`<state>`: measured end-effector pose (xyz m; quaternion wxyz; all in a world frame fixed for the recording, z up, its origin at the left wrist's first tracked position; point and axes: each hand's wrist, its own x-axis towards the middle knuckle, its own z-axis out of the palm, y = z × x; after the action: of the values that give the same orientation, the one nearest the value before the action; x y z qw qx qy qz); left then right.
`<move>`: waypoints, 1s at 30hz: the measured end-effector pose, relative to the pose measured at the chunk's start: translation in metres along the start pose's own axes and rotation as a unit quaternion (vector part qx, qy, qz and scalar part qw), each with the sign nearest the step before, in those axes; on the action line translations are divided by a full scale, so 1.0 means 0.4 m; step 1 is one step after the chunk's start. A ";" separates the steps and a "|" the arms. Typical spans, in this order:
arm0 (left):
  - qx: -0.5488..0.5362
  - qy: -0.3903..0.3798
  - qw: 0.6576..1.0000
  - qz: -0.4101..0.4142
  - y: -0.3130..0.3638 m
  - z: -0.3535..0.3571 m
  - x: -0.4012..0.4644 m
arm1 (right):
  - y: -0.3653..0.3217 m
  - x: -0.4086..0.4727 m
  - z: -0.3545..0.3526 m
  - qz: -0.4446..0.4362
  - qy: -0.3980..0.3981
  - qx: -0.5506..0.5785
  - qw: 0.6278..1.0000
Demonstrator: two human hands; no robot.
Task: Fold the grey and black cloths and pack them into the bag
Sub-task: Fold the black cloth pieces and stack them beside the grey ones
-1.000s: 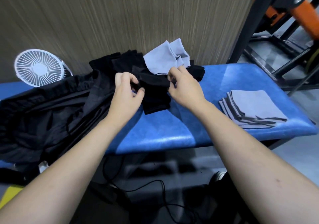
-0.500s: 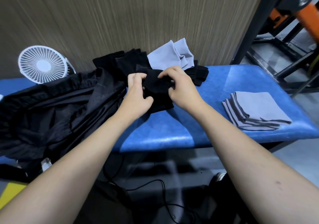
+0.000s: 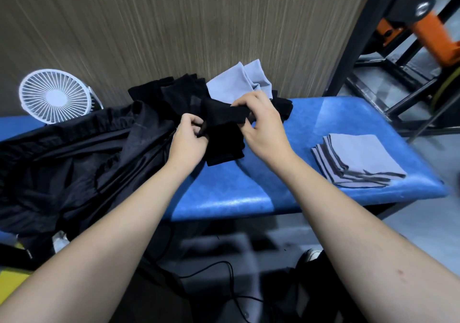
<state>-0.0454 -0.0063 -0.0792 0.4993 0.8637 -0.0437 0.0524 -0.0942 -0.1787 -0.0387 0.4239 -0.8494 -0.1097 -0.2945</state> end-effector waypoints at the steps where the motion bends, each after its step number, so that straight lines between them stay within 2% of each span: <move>1: -0.003 0.012 1.000 -0.002 0.008 -0.003 0.001 | -0.002 -0.001 -0.010 -0.003 0.013 0.002 1.000; 4: -0.031 0.049 0.998 0.007 0.028 -0.019 -0.006 | 0.004 -0.001 -0.039 0.005 0.061 -0.029 0.998; 8: -0.032 0.102 0.994 0.012 0.041 -0.060 -0.014 | 0.014 0.004 -0.069 0.012 0.135 -0.124 0.983; 12: 0.004 0.084 0.995 0.057 0.035 -0.103 -0.029 | 0.015 0.005 -0.080 0.054 0.166 -0.169 0.970; 15: 0.062 0.036 0.996 0.055 0.014 -0.137 -0.035 | 0.025 0.003 -0.083 0.096 0.135 -0.160 0.973; 17: 0.059 0.009 0.998 0.030 0.003 -0.154 -0.037 | 0.031 -0.001 -0.090 0.150 0.084 -0.160 0.972; 19: 0.038 -0.029 0.999 -0.007 -0.006 -0.169 -0.041 | 0.037 -0.007 -0.100 0.186 0.023 -0.141 0.972; 22: 0.001 -0.084 0.994 -0.067 -0.026 -0.186 -0.049 | 0.037 -0.018 -0.116 0.181 -0.038 -0.099 0.978; 27: -0.058 -0.102 0.990 -0.079 -0.028 -0.199 -0.079 | 0.031 -0.031 -0.141 0.203 -0.107 -0.038 0.973; 30: -0.142 -0.160 0.970 -0.116 -0.027 -0.208 -0.098 | 0.034 -0.046 -0.154 0.230 -0.157 -0.031 0.960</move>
<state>-0.0867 0.0722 -0.0526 0.6062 0.7803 -0.0296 -0.1512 -0.1281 -0.2345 -0.0298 0.4310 -0.9000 0.0326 -0.0558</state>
